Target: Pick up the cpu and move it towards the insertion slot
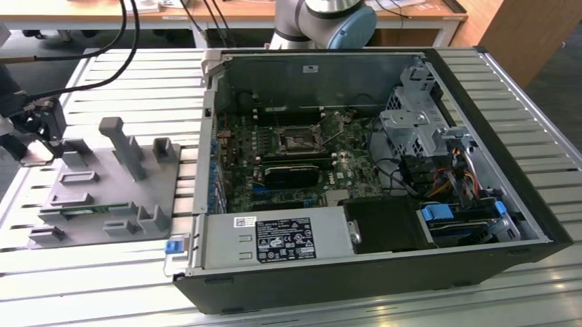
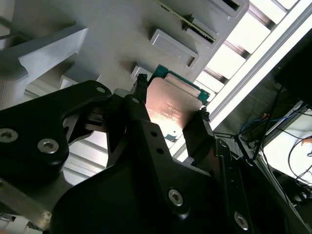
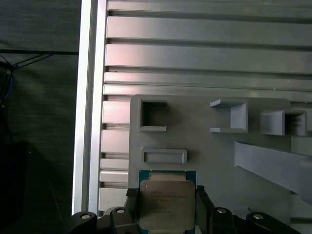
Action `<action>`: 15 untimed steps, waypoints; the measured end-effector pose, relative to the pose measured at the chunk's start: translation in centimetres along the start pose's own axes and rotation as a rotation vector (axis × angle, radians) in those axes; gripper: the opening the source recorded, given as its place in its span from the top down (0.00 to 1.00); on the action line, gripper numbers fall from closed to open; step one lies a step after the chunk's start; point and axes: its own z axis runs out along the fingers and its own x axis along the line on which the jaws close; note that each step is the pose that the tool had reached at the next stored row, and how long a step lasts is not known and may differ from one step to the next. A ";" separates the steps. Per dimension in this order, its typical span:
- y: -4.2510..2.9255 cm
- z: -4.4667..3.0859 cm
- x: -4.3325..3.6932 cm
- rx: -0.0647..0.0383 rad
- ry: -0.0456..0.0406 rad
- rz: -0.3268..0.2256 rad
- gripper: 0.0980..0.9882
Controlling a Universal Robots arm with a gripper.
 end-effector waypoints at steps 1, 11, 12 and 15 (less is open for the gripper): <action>0.00 -0.03 0.00 0.000 -0.0001 0.000 0.50; 0.03 -0.36 0.00 0.000 0.0001 0.000 0.50; 0.03 -0.39 0.01 0.000 0.0000 0.000 0.50; 0.04 -0.49 0.01 0.000 0.0000 0.000 0.50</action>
